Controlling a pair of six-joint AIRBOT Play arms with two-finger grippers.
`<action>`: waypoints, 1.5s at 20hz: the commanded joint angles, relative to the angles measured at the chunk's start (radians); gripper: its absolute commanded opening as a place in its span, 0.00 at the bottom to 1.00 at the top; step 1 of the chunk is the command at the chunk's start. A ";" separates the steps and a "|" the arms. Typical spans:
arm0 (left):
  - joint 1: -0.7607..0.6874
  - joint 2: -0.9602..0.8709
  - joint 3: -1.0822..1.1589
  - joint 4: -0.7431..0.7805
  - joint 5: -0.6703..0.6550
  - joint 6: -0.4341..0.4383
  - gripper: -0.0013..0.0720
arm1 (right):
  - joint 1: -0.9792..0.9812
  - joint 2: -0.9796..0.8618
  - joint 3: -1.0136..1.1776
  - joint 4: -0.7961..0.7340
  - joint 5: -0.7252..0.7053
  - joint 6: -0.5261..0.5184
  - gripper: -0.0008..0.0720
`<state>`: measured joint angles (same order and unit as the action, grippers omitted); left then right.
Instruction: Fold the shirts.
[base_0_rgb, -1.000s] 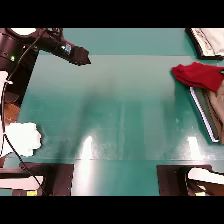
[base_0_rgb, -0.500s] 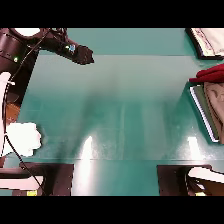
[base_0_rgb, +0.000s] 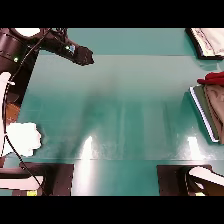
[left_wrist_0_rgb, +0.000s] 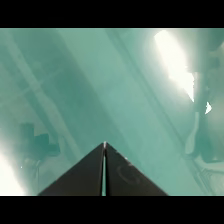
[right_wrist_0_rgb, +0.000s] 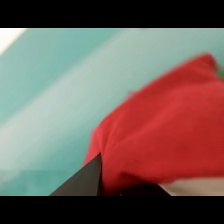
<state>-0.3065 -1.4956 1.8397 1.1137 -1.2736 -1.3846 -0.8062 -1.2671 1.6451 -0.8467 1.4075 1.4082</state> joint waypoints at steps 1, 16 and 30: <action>0.000 0.000 0.000 0.000 -0.022 0.005 0.05 | -0.004 0.035 0.002 -0.213 0.062 0.050 0.03; 0.000 0.000 0.000 0.000 -0.027 0.030 0.05 | 0.009 0.148 -0.298 -0.655 0.134 0.154 0.74; 0.000 0.000 0.000 -0.002 0.007 0.023 0.05 | 0.642 0.151 -0.293 -0.281 0.132 0.090 0.04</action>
<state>-0.3065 -1.4956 1.8397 1.1122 -1.2713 -1.3602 -0.2840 -1.1172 1.3521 -1.1461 1.5589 1.5162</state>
